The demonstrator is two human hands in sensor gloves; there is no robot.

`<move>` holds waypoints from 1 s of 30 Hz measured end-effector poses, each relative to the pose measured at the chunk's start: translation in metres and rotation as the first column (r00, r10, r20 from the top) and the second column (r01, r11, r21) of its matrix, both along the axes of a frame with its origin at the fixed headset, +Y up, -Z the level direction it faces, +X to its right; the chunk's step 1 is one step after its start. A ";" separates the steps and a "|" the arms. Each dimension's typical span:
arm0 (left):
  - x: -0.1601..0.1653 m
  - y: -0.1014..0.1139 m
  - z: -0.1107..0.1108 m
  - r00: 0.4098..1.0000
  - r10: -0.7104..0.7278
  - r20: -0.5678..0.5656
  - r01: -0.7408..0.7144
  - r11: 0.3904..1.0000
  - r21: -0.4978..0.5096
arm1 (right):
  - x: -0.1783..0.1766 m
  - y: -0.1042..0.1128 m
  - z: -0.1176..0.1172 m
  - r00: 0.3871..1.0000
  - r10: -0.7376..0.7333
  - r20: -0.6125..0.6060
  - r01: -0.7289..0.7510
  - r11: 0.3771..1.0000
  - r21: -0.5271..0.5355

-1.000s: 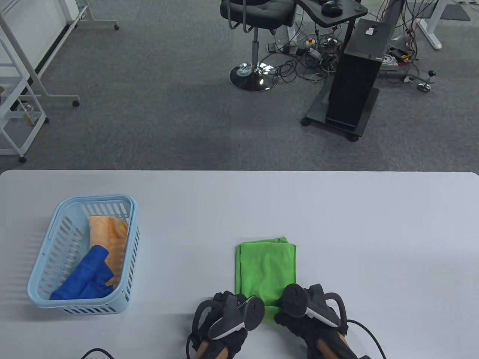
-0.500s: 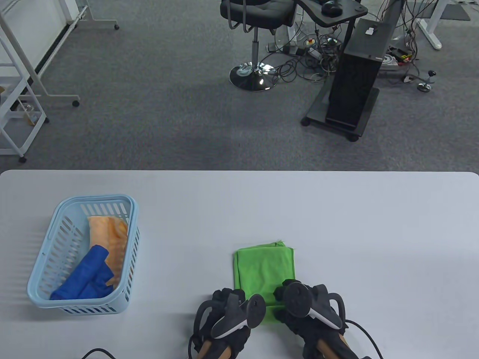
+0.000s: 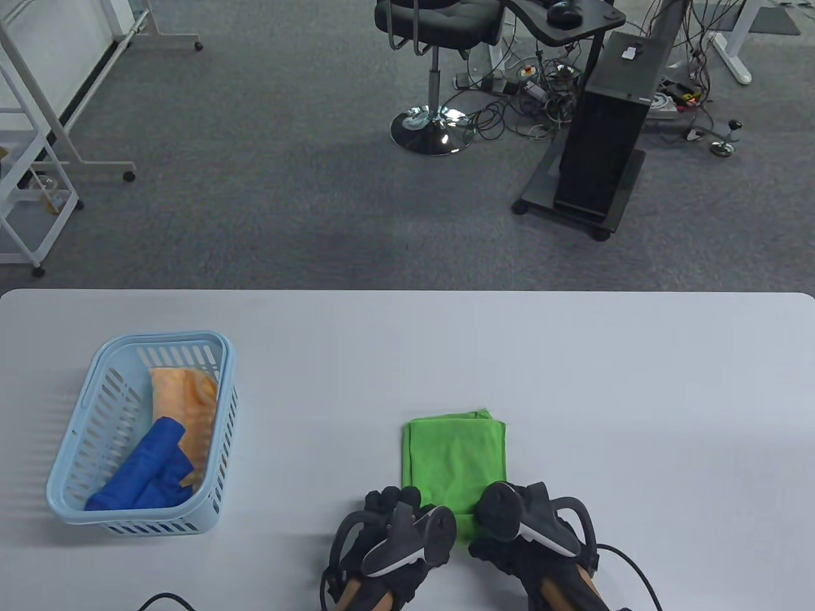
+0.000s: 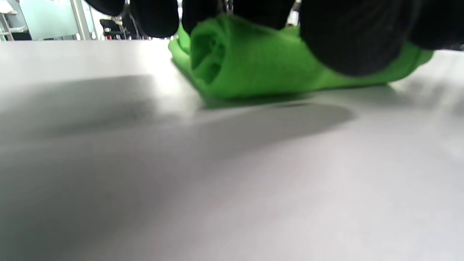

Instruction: Roll rectangular towel into towel roll

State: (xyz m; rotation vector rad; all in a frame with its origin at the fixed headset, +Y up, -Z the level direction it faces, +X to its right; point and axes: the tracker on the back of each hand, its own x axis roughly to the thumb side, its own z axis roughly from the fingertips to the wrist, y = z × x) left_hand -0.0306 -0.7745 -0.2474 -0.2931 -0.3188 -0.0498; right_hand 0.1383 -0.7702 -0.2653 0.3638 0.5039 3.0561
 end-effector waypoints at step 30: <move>-0.017 0.001 -0.008 0.979 0.163 -0.122 -0.159 0.986 0.047 | 0.008 0.004 -0.006 0.980 -0.186 0.068 0.178 0.977 0.117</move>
